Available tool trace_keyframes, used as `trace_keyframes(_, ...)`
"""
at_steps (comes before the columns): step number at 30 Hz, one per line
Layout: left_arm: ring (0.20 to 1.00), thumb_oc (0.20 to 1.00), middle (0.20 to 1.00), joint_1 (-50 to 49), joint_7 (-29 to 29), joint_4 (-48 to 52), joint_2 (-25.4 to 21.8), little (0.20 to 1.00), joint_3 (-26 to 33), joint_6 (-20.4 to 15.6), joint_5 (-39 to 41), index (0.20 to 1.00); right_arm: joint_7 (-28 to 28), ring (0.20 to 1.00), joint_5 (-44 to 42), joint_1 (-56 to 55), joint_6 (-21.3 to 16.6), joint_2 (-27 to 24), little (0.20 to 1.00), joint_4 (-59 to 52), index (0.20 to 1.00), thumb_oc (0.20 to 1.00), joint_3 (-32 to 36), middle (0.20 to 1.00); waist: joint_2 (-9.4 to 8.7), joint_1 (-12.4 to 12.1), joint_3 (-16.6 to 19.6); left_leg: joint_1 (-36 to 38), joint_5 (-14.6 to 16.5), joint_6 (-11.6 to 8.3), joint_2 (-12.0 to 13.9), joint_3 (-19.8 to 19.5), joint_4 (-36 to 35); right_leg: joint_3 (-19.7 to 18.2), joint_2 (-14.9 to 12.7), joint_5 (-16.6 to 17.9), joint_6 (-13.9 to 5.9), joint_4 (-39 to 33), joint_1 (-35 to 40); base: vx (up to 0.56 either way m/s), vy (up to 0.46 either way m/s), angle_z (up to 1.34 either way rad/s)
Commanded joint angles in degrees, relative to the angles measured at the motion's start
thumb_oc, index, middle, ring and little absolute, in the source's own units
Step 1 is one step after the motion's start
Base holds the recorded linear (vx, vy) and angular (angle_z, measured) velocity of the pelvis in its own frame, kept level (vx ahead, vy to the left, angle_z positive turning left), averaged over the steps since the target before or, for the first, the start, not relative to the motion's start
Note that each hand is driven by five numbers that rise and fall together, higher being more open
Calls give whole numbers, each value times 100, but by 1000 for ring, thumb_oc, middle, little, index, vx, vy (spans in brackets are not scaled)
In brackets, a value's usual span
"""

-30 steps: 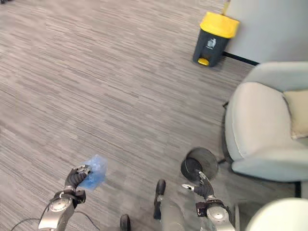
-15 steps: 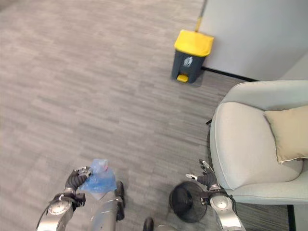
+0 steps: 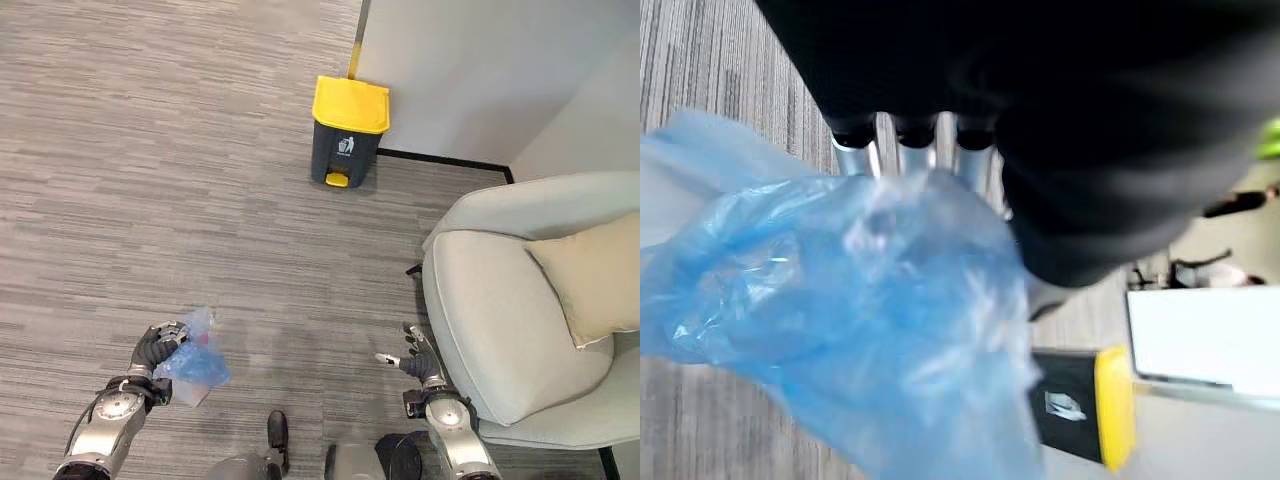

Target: Gather garbage on tea table into small bin, then transfer packed bag to large trash can.

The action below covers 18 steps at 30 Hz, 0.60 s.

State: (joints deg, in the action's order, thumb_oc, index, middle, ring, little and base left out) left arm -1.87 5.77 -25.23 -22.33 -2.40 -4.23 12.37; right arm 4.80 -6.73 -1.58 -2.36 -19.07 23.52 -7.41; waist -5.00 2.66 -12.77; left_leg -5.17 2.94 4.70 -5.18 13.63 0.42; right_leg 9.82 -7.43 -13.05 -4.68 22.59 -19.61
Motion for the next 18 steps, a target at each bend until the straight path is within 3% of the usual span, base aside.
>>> trace_keyframes(1, 200, 200, 200, -8, 38, 438, -199, 200, 76, -268, -21, 200, 47, 1000, -46, 216, -165, -117, 1000, 29, 1000, 1000, 111, 1000, -41, 59, -38, 423, 764, -395, 520, -167, 571, 326, -103, 1270, -369, -1412, 456, 388, -56, -16)
trace_keyframes(5, 200, 200, 200, -6, 6, 364, -116, 200, 103, -271, -24, 200, 31, 1000, -11, 180, -156, -110, 1000, 46, 1000, 1000, 84, 1000, -42, 116, -76, 765, 904, -473, 494, -119, 497, 885, -199, 1585, -416, -1952, 287, 300, -85, 7)
trace_keyframes(9, 200, 200, 200, -205, -96, 418, -34, 200, 79, -280, -112, 200, -71, 1000, -22, -63, -136, -144, 1000, -22, 1000, 1000, 159, 1000, 34, 260, 75, 1374, 1297, -610, 528, -350, 573, 612, -247, 1711, -373, -1658, 169, 518, -181, 35)
trace_keyframes(11, 200, 200, 200, -245, -119, 431, -13, 200, 78, -274, -118, 200, -74, 1000, -24, -92, -145, -168, 1000, -17, 1000, 1000, 154, 1000, 86, 291, 117, 1408, 1200, -700, 621, -367, 714, 623, -219, 1665, -295, -1552, 207, 368, -213, 54)
trace_keyframes(12, 200, 200, 200, -315, -134, 451, 36, 200, 64, -241, -108, 200, -65, 1000, -14, -152, -160, -205, 1000, -2, 1000, 1000, 163, 1000, 166, 325, 205, 1304, 715, -934, 958, -342, 1374, 690, -99, 1499, -106, -1434, 356, 379, -314, 48)
trace_keyframes(15, 200, 200, 200, -396, -136, 456, 80, 200, 75, -237, -47, 200, -35, 1000, -52, -223, -171, -292, 1000, -16, 1000, 1000, 191, 1000, 178, 319, 285, 932, 107, -1006, 1302, -359, 2445, 748, 206, 1168, 183, -1499, 737, 406, -338, 14)
trace_keyframes(16, 200, 200, 200, -355, -103, 430, 95, 200, 50, -217, -40, 200, -5, 1000, -55, -215, -156, -333, 1000, -1, 1000, 1000, 201, 1000, 139, 284, 263, 762, 53, -936, 1299, -384, 2664, 713, 238, 1042, 262, -1511, 866, 338, -216, -30)
trace_keyframes(18, 200, 200, 200, -328, -87, 423, 135, 200, 27, -204, 28, 200, 19, 1000, -47, -170, -147, -390, 1000, 14, 1000, 1000, 192, 1000, 75, 194, 209, 286, 353, -771, 1083, -482, 2692, 609, 272, 863, 274, -1519, 1108, 348, -153, -32)
